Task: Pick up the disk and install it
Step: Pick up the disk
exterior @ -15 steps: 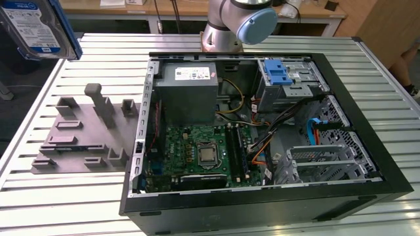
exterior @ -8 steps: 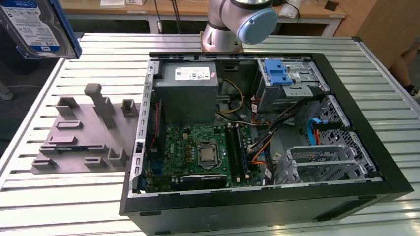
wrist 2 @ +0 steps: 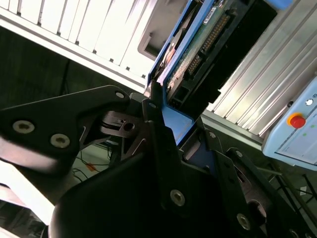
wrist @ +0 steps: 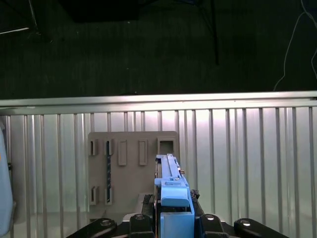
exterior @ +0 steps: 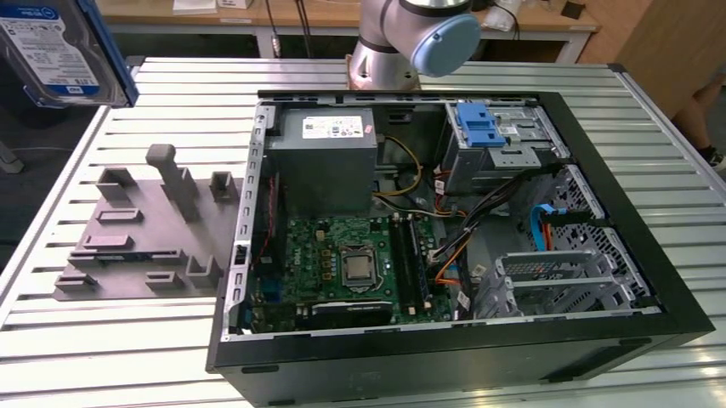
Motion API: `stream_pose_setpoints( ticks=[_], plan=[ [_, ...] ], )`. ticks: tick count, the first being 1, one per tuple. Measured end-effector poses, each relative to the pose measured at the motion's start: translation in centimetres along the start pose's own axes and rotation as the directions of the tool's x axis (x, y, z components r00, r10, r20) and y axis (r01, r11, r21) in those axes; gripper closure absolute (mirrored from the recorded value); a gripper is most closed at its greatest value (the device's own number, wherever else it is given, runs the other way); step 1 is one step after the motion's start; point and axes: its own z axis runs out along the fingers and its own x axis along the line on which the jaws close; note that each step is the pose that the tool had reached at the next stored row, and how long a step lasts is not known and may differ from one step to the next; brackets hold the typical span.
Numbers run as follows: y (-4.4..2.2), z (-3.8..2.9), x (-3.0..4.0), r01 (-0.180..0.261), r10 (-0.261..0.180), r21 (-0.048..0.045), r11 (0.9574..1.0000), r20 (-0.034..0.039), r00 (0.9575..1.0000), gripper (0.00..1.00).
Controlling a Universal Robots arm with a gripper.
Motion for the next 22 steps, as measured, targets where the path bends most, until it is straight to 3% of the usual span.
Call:
stream_pose_setpoints(
  ticks=[4, 10, 13, 22],
  plan=[
    [-0.02, -0.14, 0.44, 0.000, 0.000, 0.0000, 1.0000, 0.0000, 1.0000, 0.64],
    [-0.03, -1.34, 0.49, 0.000, 0.000, 0.0001, 1.0000, 0.0000, 1.0000, 0.64],
    [-0.04, -1.60, 0.74, 0.000, 0.000, 0.0000, 1.0000, 0.0000, 1.0000, 0.64],
    [-0.15, -1.61, 3.17, 0.000, 0.000, 0.0001, 1.0000, 0.0001, 1.0000, 0.64]
  ],
)
